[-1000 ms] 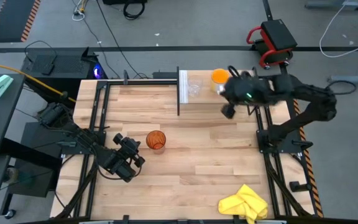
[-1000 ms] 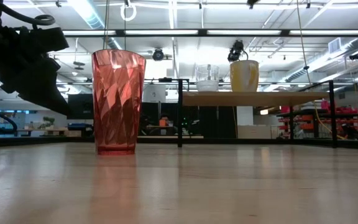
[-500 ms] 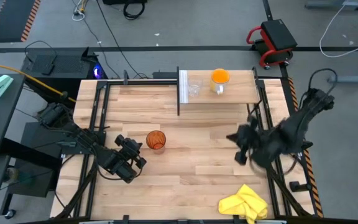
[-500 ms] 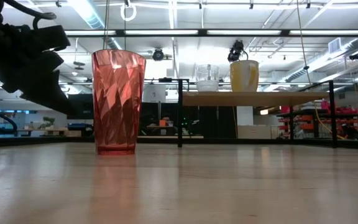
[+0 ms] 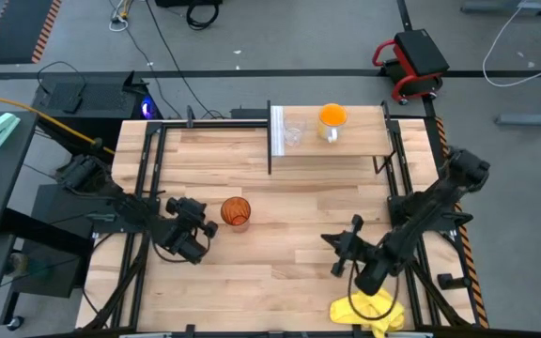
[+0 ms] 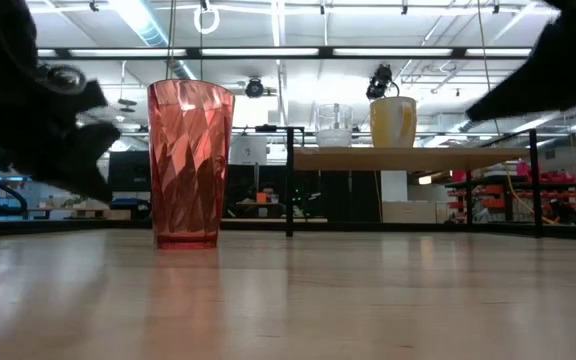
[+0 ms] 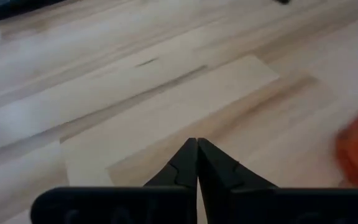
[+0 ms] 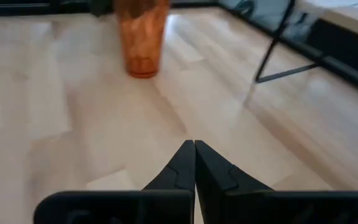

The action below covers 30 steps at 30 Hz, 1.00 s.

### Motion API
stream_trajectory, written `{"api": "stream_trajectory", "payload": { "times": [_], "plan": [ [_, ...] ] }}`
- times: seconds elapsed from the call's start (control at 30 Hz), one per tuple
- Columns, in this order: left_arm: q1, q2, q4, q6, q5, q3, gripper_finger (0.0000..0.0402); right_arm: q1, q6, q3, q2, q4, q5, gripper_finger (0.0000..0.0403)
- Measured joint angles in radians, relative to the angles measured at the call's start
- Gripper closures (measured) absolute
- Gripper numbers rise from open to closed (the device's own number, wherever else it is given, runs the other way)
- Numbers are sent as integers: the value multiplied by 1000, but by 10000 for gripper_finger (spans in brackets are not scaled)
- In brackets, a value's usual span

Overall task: Stack small to large cups/mugs on shelf
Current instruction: Put the brown cup on the shelf

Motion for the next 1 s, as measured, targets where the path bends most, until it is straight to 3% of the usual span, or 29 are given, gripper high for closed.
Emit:
{"api": "stream_trajectory", "payload": {
  "times": [0.17, 0.33, 0.43, 0.57, 0.73, 0.87, 1.0],
  "plan": [
    [-2, 0, 287, 78, -6, -140, 392, -51, 13, -11, 119, 69, 81, 393],
    [-7, 0, 731, 434, -21, -253, 387, -119, 25, -11, 192, 125, 93, 395],
    [0, 0, 912, 620, -21, -287, 385, -145, 23, -10, 220, 150, 92, 397],
    [21, 0, 992, 769, 11, -297, 389, -164, 12, -10, 241, 165, 91, 397],
    [48, 0, 1041, 919, 146, -297, 391, -167, -8, -10, 250, 186, 78, 397],
    [46, 0, 1099, 1066, 206, -297, 372, -166, -18, -10, 249, 188, 65, 396],
    [46, 0, 1121, 1114, 228, -297, 347, -166, -32, -10, 248, 200, 49, 390]
  ]
}}
